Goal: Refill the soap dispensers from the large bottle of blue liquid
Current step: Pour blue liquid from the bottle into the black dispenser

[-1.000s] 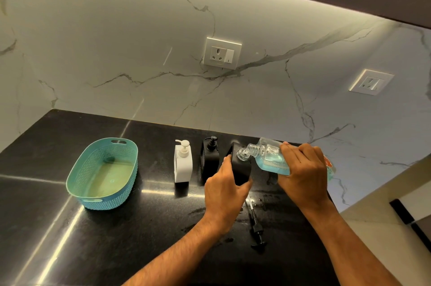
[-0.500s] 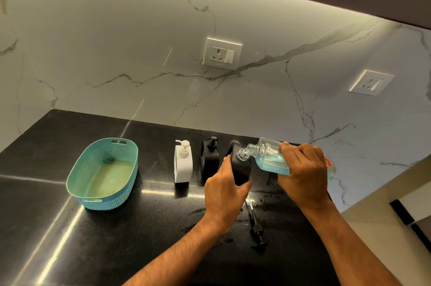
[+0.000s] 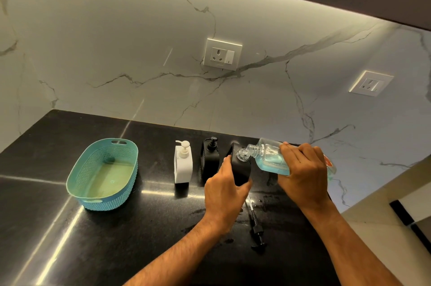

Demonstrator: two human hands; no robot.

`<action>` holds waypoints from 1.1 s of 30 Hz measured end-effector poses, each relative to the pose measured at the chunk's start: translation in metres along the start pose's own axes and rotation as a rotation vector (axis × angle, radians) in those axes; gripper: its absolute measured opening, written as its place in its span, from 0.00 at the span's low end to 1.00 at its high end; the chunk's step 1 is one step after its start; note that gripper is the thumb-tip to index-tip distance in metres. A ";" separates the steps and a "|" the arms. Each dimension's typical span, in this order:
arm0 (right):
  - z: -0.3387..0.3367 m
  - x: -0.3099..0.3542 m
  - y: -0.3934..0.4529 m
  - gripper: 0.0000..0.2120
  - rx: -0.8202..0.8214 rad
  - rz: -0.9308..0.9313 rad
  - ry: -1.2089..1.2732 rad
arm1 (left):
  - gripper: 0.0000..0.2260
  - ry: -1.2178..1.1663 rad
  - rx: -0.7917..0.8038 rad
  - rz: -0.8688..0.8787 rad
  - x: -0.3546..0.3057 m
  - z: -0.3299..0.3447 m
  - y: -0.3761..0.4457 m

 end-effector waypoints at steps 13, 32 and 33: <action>0.001 -0.001 -0.001 0.32 0.031 0.017 0.016 | 0.31 -0.010 0.001 0.001 0.000 0.000 0.000; 0.002 0.001 -0.007 0.31 -0.031 0.030 0.032 | 0.30 -0.020 -0.032 0.022 -0.003 0.004 0.003; 0.003 0.001 -0.008 0.30 -0.032 0.038 0.033 | 0.30 -0.022 -0.032 0.024 -0.003 0.004 0.003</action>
Point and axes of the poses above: each hand's wrist, its own y-axis towards the middle knuckle, its own z-axis out of the palm, x = y × z, the point moved 4 cm from there along y, towards the middle knuckle, and after that the axes turned 1 degree about -y, right-handed, at the moved point
